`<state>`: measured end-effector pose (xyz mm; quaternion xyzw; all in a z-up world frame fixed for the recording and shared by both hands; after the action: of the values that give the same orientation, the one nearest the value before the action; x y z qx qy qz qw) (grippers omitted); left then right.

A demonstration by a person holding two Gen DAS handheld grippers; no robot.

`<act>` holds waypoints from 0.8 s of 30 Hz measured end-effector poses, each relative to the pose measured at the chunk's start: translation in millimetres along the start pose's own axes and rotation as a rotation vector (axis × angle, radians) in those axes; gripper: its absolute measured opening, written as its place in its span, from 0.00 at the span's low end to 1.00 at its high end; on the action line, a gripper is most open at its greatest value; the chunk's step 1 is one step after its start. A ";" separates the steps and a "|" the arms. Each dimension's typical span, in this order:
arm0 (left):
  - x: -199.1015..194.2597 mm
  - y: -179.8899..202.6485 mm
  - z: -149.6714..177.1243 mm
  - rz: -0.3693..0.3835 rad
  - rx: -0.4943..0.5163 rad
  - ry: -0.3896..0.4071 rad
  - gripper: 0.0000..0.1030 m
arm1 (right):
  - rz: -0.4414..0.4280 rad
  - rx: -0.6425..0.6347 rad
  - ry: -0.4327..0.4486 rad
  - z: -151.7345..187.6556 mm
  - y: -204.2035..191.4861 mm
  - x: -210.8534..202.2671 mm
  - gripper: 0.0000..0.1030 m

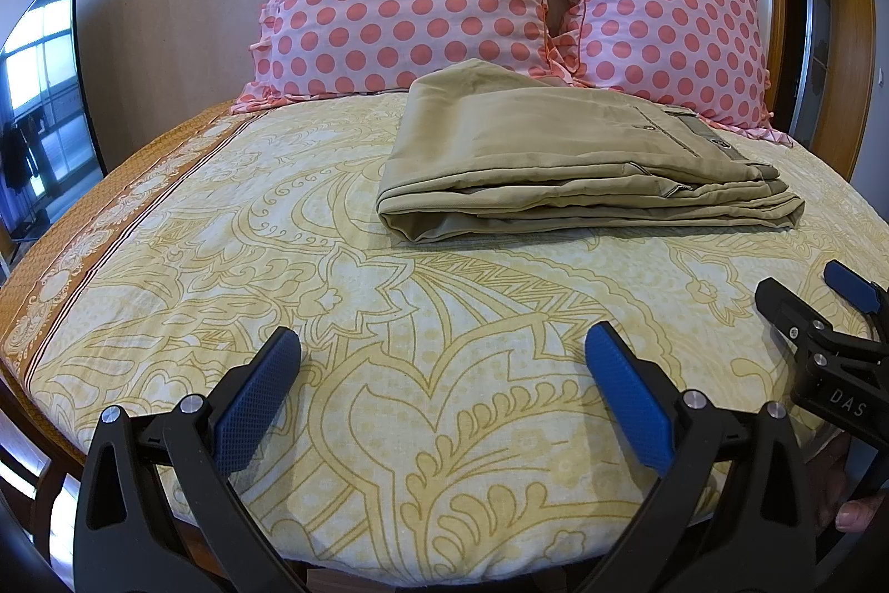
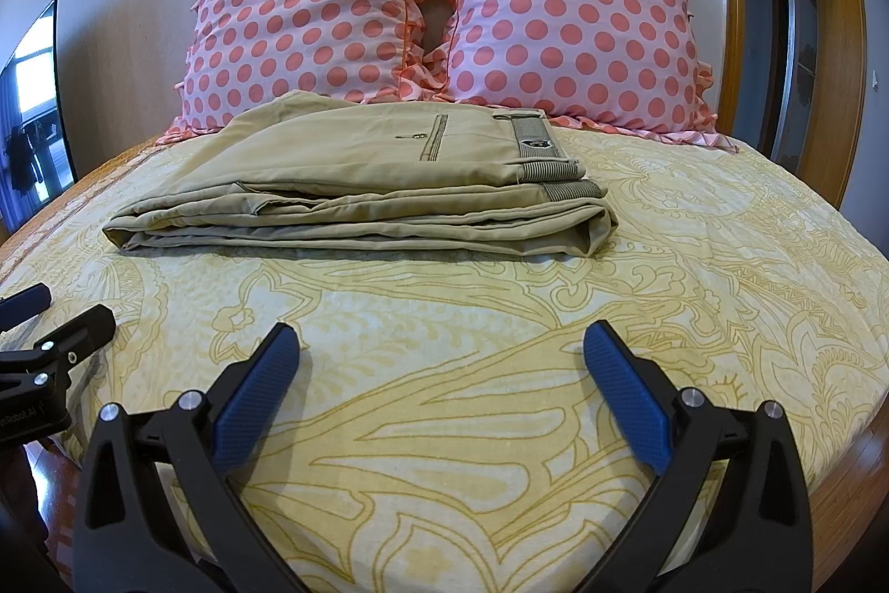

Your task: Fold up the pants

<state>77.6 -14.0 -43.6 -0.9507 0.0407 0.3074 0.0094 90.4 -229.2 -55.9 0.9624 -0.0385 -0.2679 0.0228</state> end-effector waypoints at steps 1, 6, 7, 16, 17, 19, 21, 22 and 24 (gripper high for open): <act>0.1 -0.1 0.0 0.000 0.000 0.000 0.99 | 0.000 0.000 0.000 0.2 0.0 0.0 0.98; 0.0 0.0 0.0 0.000 0.000 0.001 0.99 | 0.000 0.000 0.001 0.1 0.0 0.3 0.98; -0.1 0.1 0.0 0.000 0.000 0.002 0.99 | 0.000 0.000 0.001 0.3 0.0 0.3 0.98; -0.1 0.3 0.2 0.000 0.001 0.000 0.99 | 0.000 0.000 0.003 0.6 -0.1 0.3 0.98; 0.1 0.5 0.4 -0.001 0.000 0.000 0.99 | 0.000 0.000 0.002 0.2 -0.2 0.5 0.98; 1.0 0.5 -0.1 0.000 0.000 -0.003 0.99 | 0.001 0.000 0.001 0.5 -0.2 0.6 0.98; 0.6 1.0 -0.4 0.000 0.003 -0.004 0.99 | 0.001 0.000 0.002 0.5 -0.3 0.8 0.98; 0.3 0.7 -0.1 0.002 0.001 -0.004 0.99 | 0.001 0.000 0.001 1.1 -0.3 0.7 0.98; 0.2 1.0 -0.6 0.000 0.003 -0.003 0.99 | 0.001 0.000 0.002 1.2 -0.3 0.7 0.98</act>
<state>78.0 -15.1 -43.3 -0.9502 0.0412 0.3089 0.0108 90.4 -229.0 -57.3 0.9626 -0.0390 -0.2672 0.0228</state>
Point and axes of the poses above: each gripper's, at about its wrist camera, not at the fingertips, and x roughly the way its jaws point, y to its right, z to its underside, the point moved 7 cm from there along x, roughly the way its jaws point, and after that the axes turned 4 degrees about z, right-handed, at the moved point
